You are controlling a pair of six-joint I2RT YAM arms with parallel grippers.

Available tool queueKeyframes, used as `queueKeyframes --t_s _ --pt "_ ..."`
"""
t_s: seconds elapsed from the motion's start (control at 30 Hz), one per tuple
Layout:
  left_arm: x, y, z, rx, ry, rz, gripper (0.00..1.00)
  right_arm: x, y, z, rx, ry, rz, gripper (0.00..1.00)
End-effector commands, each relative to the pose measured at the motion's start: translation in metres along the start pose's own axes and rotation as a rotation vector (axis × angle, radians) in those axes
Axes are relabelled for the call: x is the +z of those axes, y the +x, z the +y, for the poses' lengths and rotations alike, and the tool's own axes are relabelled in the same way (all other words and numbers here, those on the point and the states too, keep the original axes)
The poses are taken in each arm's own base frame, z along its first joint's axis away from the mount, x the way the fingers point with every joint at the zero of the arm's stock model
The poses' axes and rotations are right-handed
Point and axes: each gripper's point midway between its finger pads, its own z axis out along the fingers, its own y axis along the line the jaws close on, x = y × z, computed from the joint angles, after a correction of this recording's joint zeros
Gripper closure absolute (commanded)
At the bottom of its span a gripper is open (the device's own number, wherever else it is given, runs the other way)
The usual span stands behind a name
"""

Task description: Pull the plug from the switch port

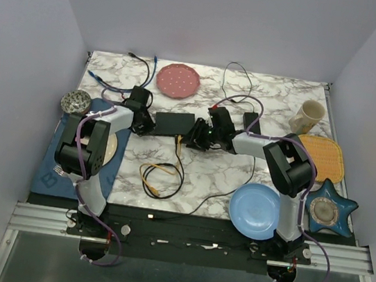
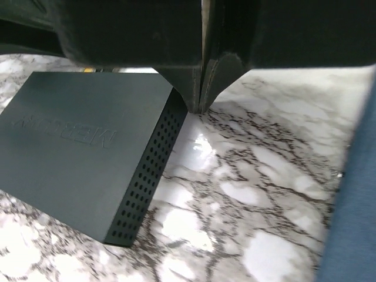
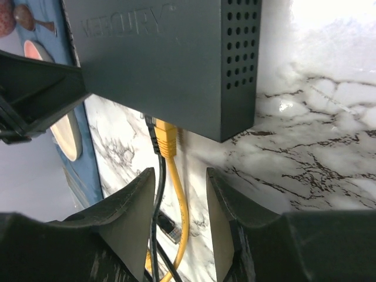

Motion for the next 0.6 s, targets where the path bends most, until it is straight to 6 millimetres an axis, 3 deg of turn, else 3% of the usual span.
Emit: queueKeyframes --t_s 0.0,0.2,0.37,0.47,0.53,0.57 --pt "0.004 0.033 -0.011 0.021 0.056 0.082 0.97 0.002 -0.002 -0.008 -0.004 0.048 -0.023 0.51" --pt "-0.001 0.038 -0.013 0.03 0.066 0.085 0.98 -0.005 -0.003 -0.014 -0.002 0.076 -0.049 0.52" --pt "-0.025 -0.002 0.002 0.065 -0.064 -0.071 0.96 -0.014 -0.01 -0.024 0.018 0.117 -0.095 0.52" --pt "-0.044 -0.027 -0.017 0.064 0.001 -0.158 0.92 -0.014 -0.015 -0.031 0.036 0.126 -0.098 0.52" --pt "-0.049 -0.032 -0.036 0.061 0.079 -0.163 0.91 -0.011 -0.017 -0.03 0.05 0.117 -0.092 0.52" --pt "-0.051 -0.028 -0.056 0.068 0.172 -0.135 0.9 -0.01 -0.018 -0.03 0.058 0.116 -0.09 0.52"
